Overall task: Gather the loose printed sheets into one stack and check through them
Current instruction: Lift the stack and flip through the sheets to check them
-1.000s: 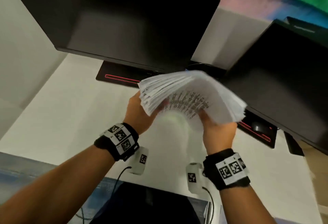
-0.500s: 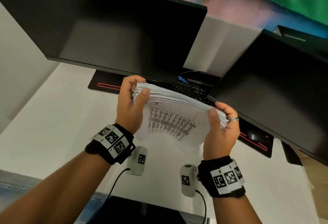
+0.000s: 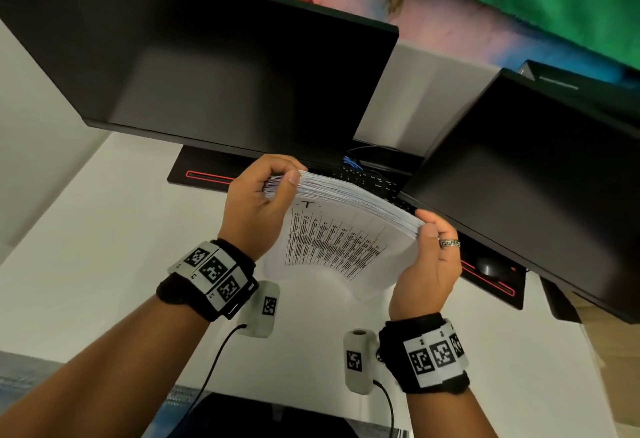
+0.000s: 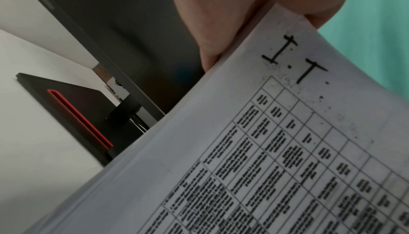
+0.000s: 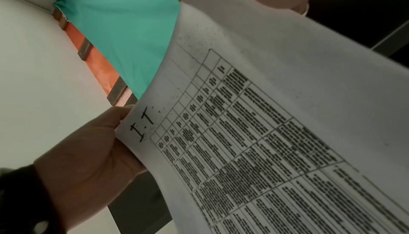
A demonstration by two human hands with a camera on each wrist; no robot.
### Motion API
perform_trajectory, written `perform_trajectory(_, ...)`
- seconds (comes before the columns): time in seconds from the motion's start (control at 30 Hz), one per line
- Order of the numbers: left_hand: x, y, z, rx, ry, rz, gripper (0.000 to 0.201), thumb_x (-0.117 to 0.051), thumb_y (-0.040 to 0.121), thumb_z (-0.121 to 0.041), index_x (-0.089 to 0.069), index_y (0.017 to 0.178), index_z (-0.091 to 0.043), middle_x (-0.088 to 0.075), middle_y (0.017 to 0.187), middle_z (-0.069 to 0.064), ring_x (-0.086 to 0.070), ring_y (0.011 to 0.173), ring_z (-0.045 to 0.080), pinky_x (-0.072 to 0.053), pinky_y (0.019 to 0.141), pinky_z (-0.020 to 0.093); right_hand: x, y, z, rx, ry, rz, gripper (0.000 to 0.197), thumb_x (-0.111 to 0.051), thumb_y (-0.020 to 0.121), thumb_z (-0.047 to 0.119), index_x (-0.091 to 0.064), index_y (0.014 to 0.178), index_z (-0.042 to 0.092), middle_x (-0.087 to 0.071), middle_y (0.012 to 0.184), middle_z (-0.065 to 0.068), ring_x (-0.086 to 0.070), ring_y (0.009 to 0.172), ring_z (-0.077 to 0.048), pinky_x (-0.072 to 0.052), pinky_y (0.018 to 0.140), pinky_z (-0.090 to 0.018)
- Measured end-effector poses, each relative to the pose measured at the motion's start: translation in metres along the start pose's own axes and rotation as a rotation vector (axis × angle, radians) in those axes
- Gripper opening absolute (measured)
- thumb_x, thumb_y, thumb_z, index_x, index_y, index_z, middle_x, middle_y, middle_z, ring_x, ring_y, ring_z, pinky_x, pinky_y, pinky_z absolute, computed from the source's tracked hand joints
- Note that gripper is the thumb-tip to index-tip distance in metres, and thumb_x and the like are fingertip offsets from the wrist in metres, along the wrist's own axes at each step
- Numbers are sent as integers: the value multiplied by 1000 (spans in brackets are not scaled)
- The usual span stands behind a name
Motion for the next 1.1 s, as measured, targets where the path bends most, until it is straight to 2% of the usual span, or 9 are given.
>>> perform_trajectory(0.17, 0, 3, 4, 43, -18, -13, 13, -50, 99, -7, -59, 94, -15, -67, 99, -8, -61, 90, -3, -47, 75, 9, -1, 1, 3, 21, -21, -32, 17, -54, 88, 30, -69, 97, 31, -68, 104, -7, -65, 103, -31, -53, 92, -50)
perform_trajectory(0.3, -1, 4, 4, 90, -212, -32, 21, -51, 94, -4, -51, 99, -25, -69, 99, 9, -66, 93, 15, -52, 79, 20, 0, 2, 1, 14, -2, -48, 22, -51, 90, 25, -71, 92, 33, -69, 102, -7, -63, 107, -36, -49, 99, -56)
perform_trajectory(0.4, -1, 5, 3, 113, -241, -53, 22, -47, 93, -7, -53, 100, -27, -69, 97, 10, -67, 91, 20, -54, 77, 27, -1, 1, 5, 27, 9, -47, 20, -49, 91, 24, -68, 96, 27, -68, 97, 4, -64, 99, -17, -51, 94, -41)
perform_trajectory(0.5, -3, 5, 10, 146, -366, -20, 19, -50, 94, -18, -49, 113, -20, -69, 103, 13, -66, 94, 22, -53, 83, 34, -3, 0, 5, 36, 72, 4, 25, -57, 91, 41, -63, 106, 23, -68, 102, -3, -64, 99, -21, -53, 92, -37)
perform_trajectory(0.63, -13, -2, 28, 233, -470, 223, 86, -80, 67, -60, -31, 129, -26, -64, 114, 1, -66, 100, 14, -56, 83, 29, -8, 2, -10, -14, 50, 151, 51, -62, 65, 37, -55, 116, 33, -64, 107, 5, -63, 97, -12, -55, 87, -36)
perform_trajectory(0.73, -18, -10, 46, 323, -432, 372, 105, -92, 47, -55, -30, 130, -35, -62, 116, -13, -66, 109, 14, -58, 86, 32, -4, 6, -16, -2, 31, 187, 66, -67, 59, 29, -49, 122, 35, -65, 108, 17, -63, 100, -4, -55, 87, -29)
perform_trajectory(0.83, -22, -13, 57, 362, -290, 401, 90, -93, 54, -31, -39, 126, -35, -60, 118, -9, -65, 108, 7, -60, 84, 31, -7, 7, -26, -65, 18, 225, 77, -76, 56, 25, -48, 126, 37, -61, 123, -1, -62, 112, -14, -56, 86, -26)
perform_trajectory(0.97, -21, -7, 57, 232, -78, 387, 48, -82, 68, -35, -65, 111, -23, -70, 103, -11, -68, 99, 4, -59, 83, 27, -4, 10, -32, -92, -84, 202, 80, -93, 61, 14, -50, 125, 37, -64, 120, -1, -67, 104, -12, -59, 86, -31)
perform_trajectory(1.1, -29, -20, 76, 355, -165, 442, 66, -90, 60, -45, -60, 116, -26, -70, 111, -11, -68, 105, 11, -59, 88, 38, 1, 13, -44, -147, -119, 201, 82, -91, 62, 3, -51, 127, 32, -65, 119, -5, -69, 102, -16, -60, 87, -35)
Point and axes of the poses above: each hand's wrist, its own y-axis towards the middle knuckle, its own x-axis out of the back of the hand, z = x × y, the point moved 9 cm from there along y, towards the middle knuckle
